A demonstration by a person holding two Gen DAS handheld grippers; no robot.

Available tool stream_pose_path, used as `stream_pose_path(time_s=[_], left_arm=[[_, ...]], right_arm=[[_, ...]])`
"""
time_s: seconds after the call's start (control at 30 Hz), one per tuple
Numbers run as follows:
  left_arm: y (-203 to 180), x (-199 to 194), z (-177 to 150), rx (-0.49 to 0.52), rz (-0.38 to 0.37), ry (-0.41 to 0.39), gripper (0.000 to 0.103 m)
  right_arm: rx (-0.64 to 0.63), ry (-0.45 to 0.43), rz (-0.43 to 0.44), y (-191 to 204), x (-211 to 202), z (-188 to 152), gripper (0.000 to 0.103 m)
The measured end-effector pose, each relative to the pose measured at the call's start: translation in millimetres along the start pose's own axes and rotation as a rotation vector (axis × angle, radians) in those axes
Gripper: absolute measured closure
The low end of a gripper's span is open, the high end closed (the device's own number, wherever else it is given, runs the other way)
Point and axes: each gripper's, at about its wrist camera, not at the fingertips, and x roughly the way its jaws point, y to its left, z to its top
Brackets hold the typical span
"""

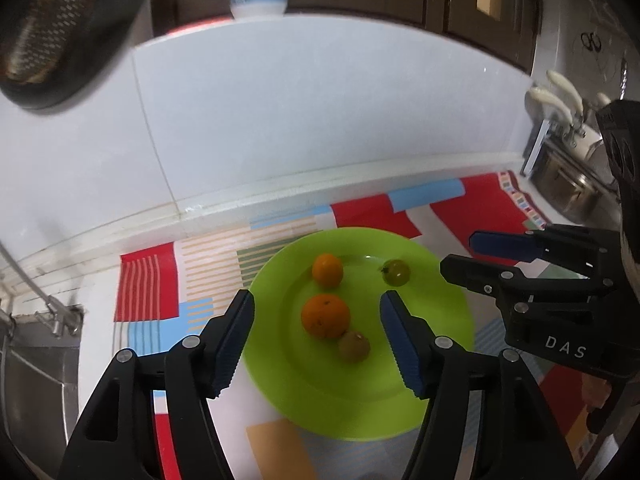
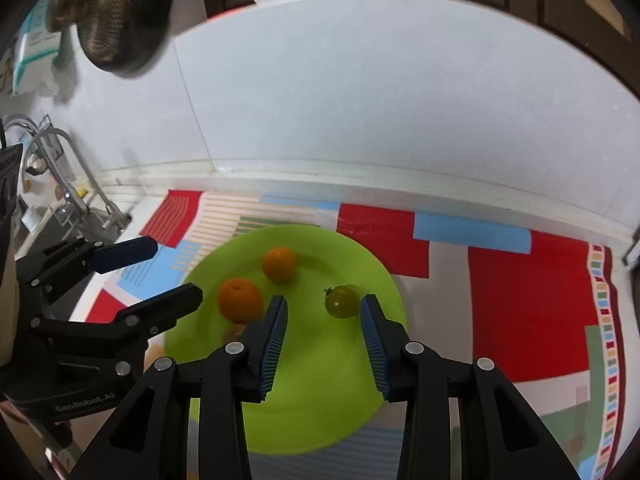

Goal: Organize fruits
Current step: 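Withdraw both open grippers from the plate toward the remaining fruits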

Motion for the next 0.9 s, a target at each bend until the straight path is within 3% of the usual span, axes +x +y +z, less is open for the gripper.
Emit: stream_pose_path(time_s=[0.37,0.47,0.9], left_arm=[[-10.6,-59.1,-24.1,-0.007,0.038,-0.057,0.023],[-16.0,-74.1,-33.7,0.000,0.051,-0.068,0.022],[-43.1,-119.1,-72.7,0.003,0.036,-0.084,0.021]], right_arm=[[0.011,-0.081,-0.015,18.8,-58.2,-15.6,0.064],[0.016,-0.095,-0.026,22.3,-71.8,-24.8,0.057],[0.038,-0.100,-0.032,33.9,-119.3,-71.9,0.057]])
